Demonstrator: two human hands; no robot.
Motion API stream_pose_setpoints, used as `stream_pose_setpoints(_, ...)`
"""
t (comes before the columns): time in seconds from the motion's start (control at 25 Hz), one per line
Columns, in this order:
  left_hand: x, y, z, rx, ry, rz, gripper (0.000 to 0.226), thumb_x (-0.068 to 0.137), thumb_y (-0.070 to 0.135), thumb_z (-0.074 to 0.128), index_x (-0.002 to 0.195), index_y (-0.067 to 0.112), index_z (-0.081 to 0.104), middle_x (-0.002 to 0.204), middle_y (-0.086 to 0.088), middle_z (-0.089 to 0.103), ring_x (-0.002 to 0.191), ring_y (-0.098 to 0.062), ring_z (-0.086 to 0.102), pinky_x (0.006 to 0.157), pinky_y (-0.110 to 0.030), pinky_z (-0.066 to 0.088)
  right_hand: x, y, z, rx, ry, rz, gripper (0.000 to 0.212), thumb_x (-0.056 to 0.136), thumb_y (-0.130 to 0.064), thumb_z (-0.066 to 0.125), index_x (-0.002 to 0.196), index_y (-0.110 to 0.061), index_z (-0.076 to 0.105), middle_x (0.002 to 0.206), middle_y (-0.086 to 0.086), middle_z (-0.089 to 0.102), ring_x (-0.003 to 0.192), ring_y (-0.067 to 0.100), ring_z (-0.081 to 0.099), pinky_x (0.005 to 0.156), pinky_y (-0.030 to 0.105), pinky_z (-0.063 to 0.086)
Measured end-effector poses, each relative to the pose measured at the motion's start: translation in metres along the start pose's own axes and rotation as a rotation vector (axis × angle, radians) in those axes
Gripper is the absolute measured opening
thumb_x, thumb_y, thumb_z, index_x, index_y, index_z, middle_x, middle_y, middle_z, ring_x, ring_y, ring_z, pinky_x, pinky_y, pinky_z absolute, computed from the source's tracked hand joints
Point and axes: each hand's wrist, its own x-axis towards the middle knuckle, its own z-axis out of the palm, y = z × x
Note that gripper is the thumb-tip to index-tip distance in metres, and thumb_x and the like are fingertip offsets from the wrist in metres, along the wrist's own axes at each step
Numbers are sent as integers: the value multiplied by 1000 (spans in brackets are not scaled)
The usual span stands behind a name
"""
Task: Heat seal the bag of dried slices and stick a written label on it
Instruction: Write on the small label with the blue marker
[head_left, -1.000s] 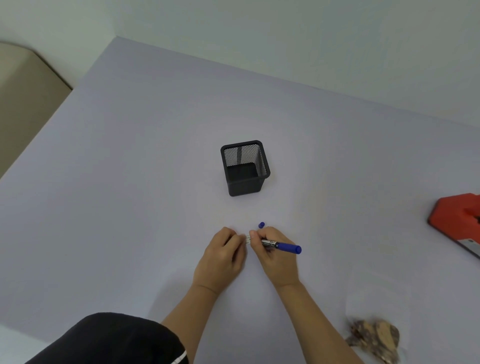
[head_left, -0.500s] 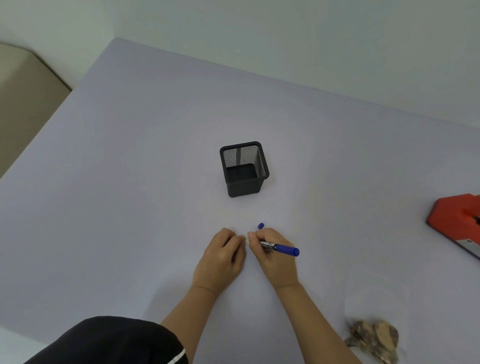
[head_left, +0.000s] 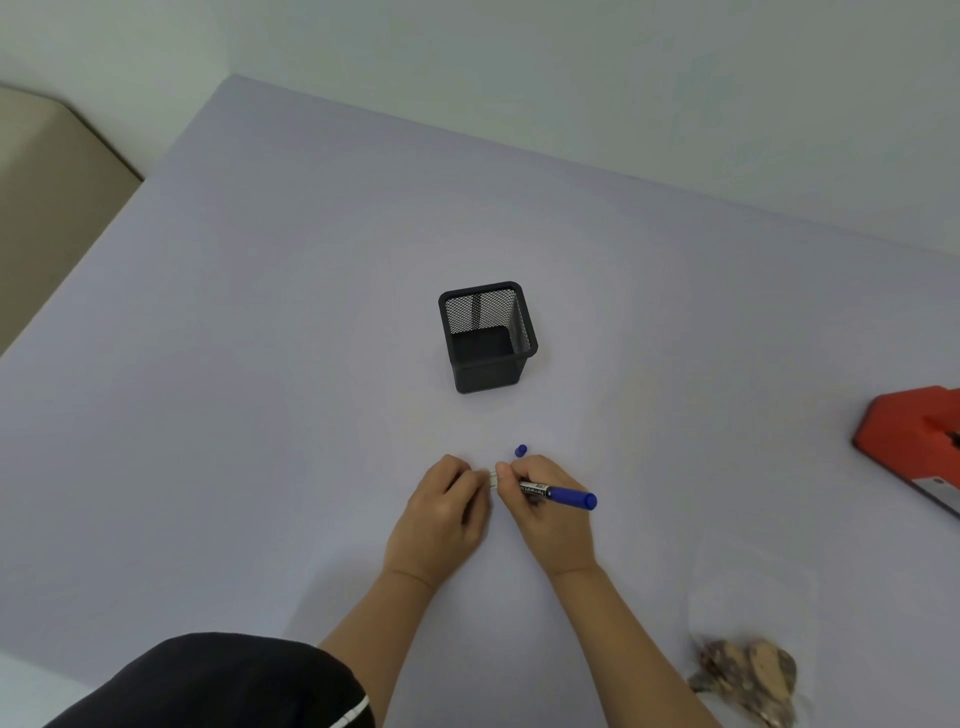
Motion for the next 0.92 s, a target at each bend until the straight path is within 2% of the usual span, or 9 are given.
stream_pose_setpoints(0.6, 2, 2, -1, -5, -9, 9, 18, 85, 13, 52, 79, 2, 65, 71, -8, 53, 64, -12, 41, 63, -19, 40, 2, -1, -2, 12, 9, -5, 28, 88, -32, 51, 66, -15, 54, 61, -25, 39, 58, -7, 45, 59, 1, 35)
stream_pose_setpoints(0.8, 2, 2, 0, -6, -12, -1, 17, 85, 12, 53, 78, 1, 64, 71, -9, 53, 64, -12, 41, 62, -18, 39, 2, -2, -4, -7, 16, -34, 27, 88, -29, 53, 66, -14, 54, 62, -21, 41, 60, -10, 45, 61, 0, 34)
stream_pose_setpoints(0.92, 3, 4, 0, -1, -2, 14, 17, 85, 12, 53, 78, 1, 64, 71, -9, 53, 65, -12, 41, 63, -18, 39, 3, -1, -5, 16, 20, -10, 33, 88, -36, 50, 65, -13, 53, 59, -18, 40, 57, -2, 45, 56, 4, 35)
